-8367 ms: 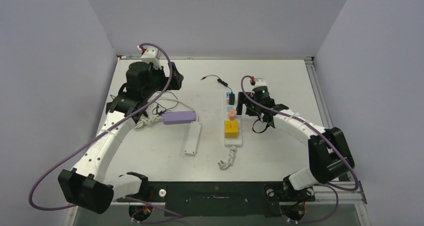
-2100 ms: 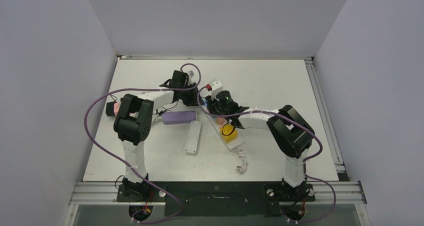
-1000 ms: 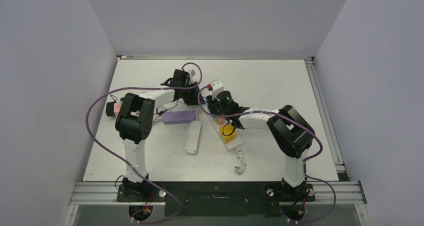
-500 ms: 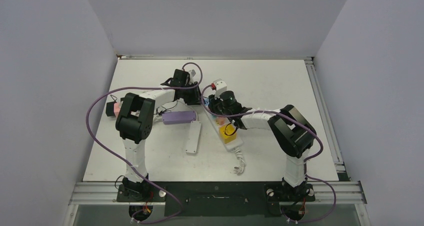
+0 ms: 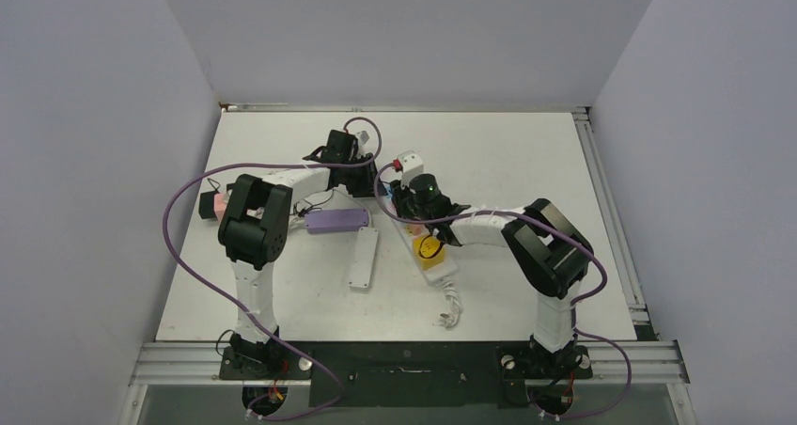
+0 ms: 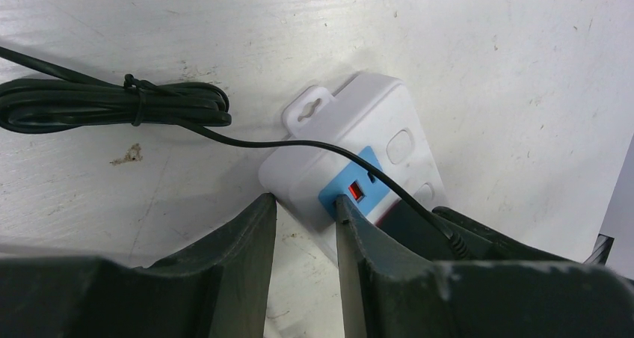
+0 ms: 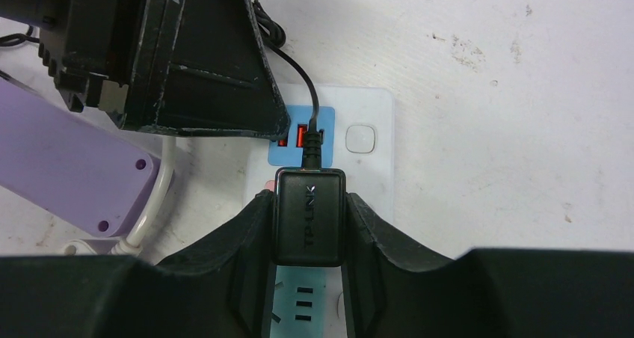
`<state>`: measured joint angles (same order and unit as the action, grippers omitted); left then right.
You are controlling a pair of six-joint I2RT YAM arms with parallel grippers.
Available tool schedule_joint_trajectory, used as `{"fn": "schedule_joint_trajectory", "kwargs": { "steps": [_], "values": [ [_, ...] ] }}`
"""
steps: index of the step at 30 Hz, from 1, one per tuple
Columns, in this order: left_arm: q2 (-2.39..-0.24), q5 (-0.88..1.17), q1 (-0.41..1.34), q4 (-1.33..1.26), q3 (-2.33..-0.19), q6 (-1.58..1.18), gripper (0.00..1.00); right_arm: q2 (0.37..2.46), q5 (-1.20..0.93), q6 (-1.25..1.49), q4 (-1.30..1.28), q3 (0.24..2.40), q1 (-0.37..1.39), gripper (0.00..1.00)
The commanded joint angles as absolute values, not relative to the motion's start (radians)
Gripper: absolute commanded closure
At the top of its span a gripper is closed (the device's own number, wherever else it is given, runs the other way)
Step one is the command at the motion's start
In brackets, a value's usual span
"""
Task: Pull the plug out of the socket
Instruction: Remove the plug from the socket.
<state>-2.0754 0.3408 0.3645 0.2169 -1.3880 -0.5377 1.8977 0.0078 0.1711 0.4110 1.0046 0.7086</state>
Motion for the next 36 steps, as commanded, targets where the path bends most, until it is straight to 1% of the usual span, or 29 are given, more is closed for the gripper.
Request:
{"fn": "schedule_joint_trajectory", "kwargs": {
  "steps": [1,3,8,21,25,30,36],
  "values": [
    [-2.175,0.202,0.373,0.324,-1.354,-0.463,0.71,1.87,0.079,0.107,0.329,1.011,0.776,0.95],
    [-2.175,0.203,0.373,0.325,-1.355,-0.463,0.71,1.867,0.116,0.099,0.338,1.004,0.786,0.95],
    [-2.174,0.205,0.373,0.326,-1.357,-0.463,0.71,1.856,0.111,0.116,0.35,0.994,0.782,0.95],
    [-2.175,0.201,0.373,0.328,-1.358,-0.46,0.71,1.819,-0.089,0.248,0.433,0.934,0.659,0.95],
    [-2.177,0.203,0.373,0.328,-1.358,-0.46,0.71,1.825,-0.045,0.219,0.408,0.948,0.678,0.95],
    [-2.179,0.206,0.373,0.33,-1.359,-0.459,0.7,1.831,0.185,0.116,0.363,0.973,0.779,0.95],
    [-2.179,0.206,0.373,0.33,-1.359,-0.46,0.7,1.842,0.231,0.1,0.351,0.986,0.805,0.95]
  ]
}}
